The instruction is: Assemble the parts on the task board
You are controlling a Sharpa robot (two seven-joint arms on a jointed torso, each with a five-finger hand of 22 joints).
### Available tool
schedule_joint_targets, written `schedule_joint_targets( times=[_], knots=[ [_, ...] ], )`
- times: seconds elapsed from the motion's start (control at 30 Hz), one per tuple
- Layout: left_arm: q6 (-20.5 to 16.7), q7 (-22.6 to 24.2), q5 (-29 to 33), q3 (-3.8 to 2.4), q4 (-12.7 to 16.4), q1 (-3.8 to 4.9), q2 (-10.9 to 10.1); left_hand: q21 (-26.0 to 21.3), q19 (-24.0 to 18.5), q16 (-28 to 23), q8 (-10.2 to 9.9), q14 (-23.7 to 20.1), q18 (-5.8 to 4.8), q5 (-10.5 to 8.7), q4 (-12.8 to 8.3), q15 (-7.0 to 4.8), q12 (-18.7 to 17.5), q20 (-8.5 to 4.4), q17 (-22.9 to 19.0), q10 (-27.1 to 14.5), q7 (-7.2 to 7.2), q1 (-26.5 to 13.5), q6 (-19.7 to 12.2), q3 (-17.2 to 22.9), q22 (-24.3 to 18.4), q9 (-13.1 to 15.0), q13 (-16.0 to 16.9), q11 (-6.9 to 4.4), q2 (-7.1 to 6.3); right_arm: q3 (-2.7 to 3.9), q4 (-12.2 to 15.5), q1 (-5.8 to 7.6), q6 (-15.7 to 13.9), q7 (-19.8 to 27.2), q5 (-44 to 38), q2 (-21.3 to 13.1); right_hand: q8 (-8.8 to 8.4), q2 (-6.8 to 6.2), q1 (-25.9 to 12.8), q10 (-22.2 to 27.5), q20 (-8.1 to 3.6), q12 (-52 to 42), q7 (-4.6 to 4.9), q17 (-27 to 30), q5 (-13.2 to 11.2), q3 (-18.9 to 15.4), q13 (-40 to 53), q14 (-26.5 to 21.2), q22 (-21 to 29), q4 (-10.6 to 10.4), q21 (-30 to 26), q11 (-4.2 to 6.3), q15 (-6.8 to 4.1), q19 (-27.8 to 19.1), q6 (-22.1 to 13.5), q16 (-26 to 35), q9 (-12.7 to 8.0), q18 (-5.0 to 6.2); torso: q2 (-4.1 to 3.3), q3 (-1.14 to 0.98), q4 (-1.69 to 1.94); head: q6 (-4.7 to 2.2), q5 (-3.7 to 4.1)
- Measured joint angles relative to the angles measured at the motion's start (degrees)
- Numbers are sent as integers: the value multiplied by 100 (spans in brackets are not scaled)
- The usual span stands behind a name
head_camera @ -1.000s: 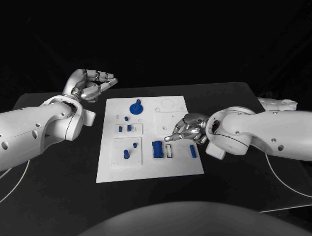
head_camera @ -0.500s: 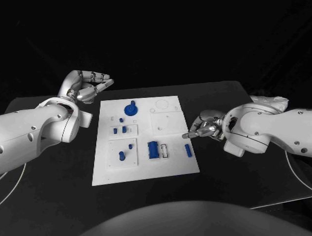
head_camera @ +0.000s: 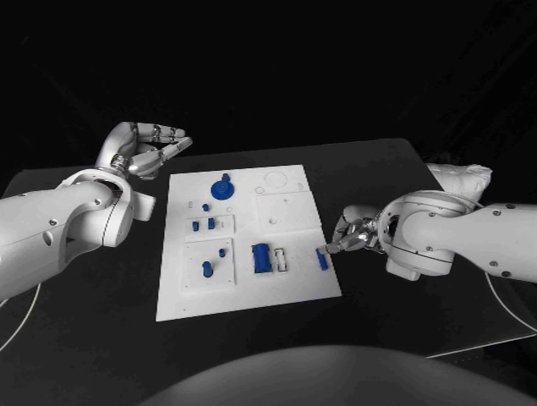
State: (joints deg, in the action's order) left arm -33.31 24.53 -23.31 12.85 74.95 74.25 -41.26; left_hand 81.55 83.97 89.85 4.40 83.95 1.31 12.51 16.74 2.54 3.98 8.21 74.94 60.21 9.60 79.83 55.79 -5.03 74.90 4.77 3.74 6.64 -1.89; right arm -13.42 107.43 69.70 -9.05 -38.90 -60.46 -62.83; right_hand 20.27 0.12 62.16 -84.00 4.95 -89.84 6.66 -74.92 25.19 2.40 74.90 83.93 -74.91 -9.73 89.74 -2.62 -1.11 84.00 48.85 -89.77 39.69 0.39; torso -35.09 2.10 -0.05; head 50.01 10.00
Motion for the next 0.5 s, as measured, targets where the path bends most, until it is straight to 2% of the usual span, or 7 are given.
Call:
schedule_joint_targets(
  times=[0.3,0.37,0.5],
  knots=[
    [0,0,-2,0,0,-1,-10,0,0,0,0,0,0,0,0,0,0,0,-1,0,0,0,0,0,0,0,0,0,0,0,-165,-138,9,-46,-127,219,-67,-52,52,0,0,0,-26,1,-45,88,0,0,0,56,0,0,0,0,68,0,-55,0,5,-2,2,0,3],
    [0,0,-3,0,0,-1,-12,0,0,0,0,0,0,0,0,0,0,0,-1,0,0,0,0,0,0,0,0,0,0,0,-199,-156,12,-51,-147,270,-67,-53,53,0,0,0,-6,0,-45,103,1,0,1,71,0,0,0,0,88,0,-59,0,6,-5,5,0,6],
    [0,0,-3,0,5,1,-26,0,0,0,0,0,0,0,0,0,0,0,-1,0,0,0,0,0,0,1,0,0,0,1,-272,-177,18,-56,-182,368,-89,-15,92,0,0,0,-24,1,-67,130,4,0,1,98,0,0,0,0,106,0,-75,0,5,-6,7,0,-6]
  ],
)
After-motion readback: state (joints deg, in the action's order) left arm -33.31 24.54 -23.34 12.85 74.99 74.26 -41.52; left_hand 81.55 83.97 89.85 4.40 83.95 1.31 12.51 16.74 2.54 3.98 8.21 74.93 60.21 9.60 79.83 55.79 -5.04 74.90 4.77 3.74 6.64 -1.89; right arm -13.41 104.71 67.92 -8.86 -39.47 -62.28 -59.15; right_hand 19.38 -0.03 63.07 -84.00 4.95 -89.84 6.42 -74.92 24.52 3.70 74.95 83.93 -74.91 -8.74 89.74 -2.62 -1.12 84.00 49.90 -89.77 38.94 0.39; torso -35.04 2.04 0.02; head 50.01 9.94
